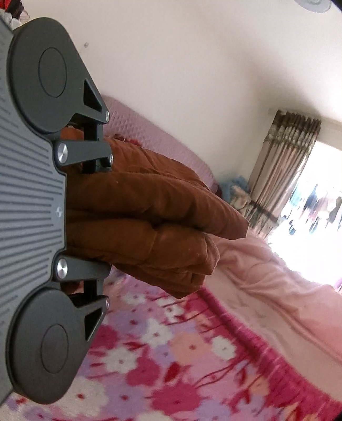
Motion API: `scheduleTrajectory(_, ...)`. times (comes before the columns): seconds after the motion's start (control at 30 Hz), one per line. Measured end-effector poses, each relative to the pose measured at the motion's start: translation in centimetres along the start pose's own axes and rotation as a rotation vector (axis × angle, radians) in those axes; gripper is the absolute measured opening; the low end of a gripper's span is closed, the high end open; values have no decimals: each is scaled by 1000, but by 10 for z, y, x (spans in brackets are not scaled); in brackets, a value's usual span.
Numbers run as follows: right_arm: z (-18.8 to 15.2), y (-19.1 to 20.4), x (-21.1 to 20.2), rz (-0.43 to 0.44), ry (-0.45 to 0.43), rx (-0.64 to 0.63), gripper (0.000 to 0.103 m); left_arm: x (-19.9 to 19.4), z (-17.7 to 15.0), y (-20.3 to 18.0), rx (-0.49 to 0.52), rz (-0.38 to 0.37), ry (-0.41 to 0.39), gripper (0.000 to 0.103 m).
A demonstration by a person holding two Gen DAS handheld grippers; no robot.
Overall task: Fold large clothes
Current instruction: 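Fold the lifted bundle end over onto the rest with both grippers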
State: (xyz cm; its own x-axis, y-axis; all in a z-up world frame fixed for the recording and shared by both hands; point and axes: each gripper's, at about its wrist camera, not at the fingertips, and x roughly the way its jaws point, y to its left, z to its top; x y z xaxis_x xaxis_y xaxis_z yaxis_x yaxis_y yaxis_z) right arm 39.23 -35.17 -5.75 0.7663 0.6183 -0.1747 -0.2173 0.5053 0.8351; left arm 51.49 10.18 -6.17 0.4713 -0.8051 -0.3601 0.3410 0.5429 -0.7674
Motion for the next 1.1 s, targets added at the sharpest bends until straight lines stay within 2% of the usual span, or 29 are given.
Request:
scheduleTrajectory(0.17,-20,-19,16,-96,39,5,44,18,-16,41,-57,43,39,98)
scheduleTrajectory(0.23,-23,-31,21,-126,52,11,44,24,-20,53,-66,42,31,99)
scheduleTrajectory(0.33,-21,-51,23,-86,56,64,48,26,-25,66,-85,25,21,103)
scheduleTrajectory(0.5,-25,-72,27,-51,65,107,60,29,-29,76,-85,11,27,103)
scheduleTrajectory(0.6,-25,-78,23,-37,62,146,66,21,-17,68,-69,57,60,103)
scheduleTrajectory(0.63,-24,-75,19,-52,62,150,72,18,-10,61,-44,90,59,103)
scheduleTrajectory(0.67,-22,-71,15,-78,55,140,76,8,-7,50,1,139,44,102)
scheduleTrajectory(0.77,-16,-46,-8,-181,-2,54,77,-26,-1,12,127,316,-23,99)
scheduleTrajectory(0.8,-15,-35,-16,-226,-30,27,76,-36,-3,-1,159,355,-45,99)
scheduleTrajectory(0.93,-25,37,-37,-425,-139,-217,60,-65,-30,-54,264,425,-120,100)
scheduleTrajectory(1.03,-51,93,-37,-465,-189,-379,49,-69,-62,-92,344,456,-177,100)
scheduleTrajectory(1.1,-73,124,-35,-464,-213,-477,48,-68,-83,-105,369,461,-210,100)
